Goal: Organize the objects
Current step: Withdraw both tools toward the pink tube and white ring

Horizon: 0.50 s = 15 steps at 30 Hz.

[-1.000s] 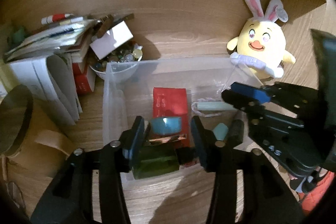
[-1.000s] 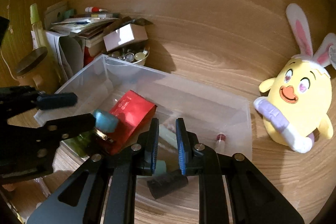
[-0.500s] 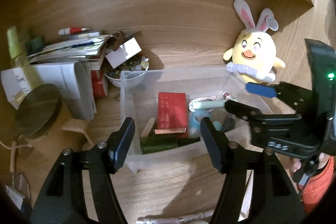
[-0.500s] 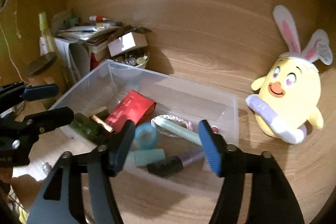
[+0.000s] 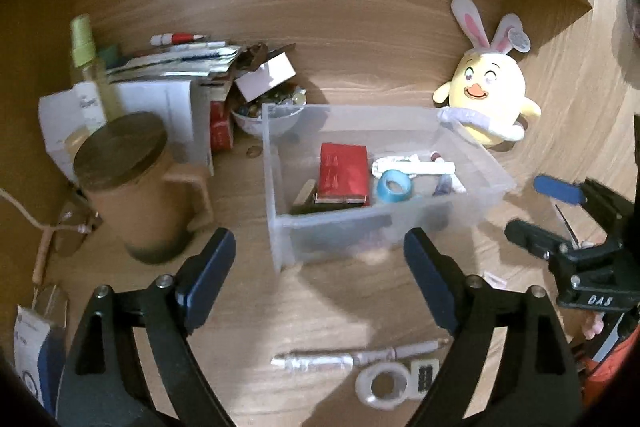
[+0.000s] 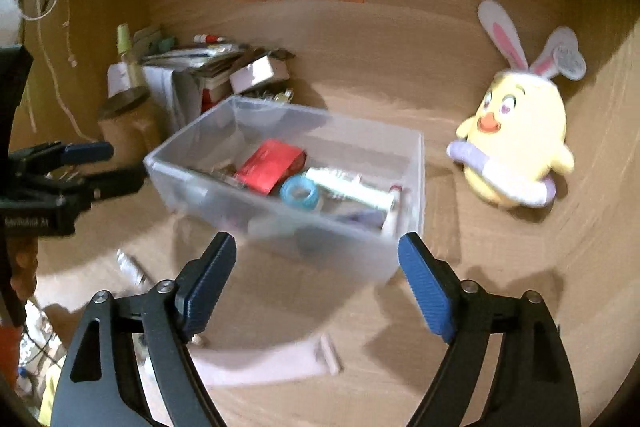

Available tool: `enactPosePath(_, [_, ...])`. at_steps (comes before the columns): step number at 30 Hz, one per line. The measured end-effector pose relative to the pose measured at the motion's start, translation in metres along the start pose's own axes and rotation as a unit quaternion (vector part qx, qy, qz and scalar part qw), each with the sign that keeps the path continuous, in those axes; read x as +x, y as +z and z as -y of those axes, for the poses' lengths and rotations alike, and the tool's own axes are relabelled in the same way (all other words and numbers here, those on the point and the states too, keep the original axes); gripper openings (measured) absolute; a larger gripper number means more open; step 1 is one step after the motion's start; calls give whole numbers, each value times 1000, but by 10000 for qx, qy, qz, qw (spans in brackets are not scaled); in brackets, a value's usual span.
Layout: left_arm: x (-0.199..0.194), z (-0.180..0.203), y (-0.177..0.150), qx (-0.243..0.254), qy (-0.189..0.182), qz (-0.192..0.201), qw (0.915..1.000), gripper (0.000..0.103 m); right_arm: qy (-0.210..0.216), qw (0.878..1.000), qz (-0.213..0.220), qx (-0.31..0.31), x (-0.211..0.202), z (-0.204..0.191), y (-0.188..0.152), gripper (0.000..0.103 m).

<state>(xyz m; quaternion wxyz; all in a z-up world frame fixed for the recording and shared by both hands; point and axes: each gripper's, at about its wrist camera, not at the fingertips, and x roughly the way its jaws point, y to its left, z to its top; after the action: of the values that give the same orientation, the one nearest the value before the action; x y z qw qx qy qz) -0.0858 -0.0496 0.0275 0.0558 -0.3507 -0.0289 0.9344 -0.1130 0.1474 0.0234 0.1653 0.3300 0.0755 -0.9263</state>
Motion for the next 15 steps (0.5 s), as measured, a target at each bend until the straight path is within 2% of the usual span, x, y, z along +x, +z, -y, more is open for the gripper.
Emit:
enactPosePath(7, [-10,-1,-31,5,128,-192,9997,87,459,9970,-447,444,6,-10,-37,82])
enactPosePath(11, [-12,0,-52,22,136,-359,9993,87,457,9963,-513,513,10,-24,-51,82])
enactPosePath(15, [-15,4,-71,88,166,-466,9987,87,268,9974,-629,226,19,-45,-62,82])
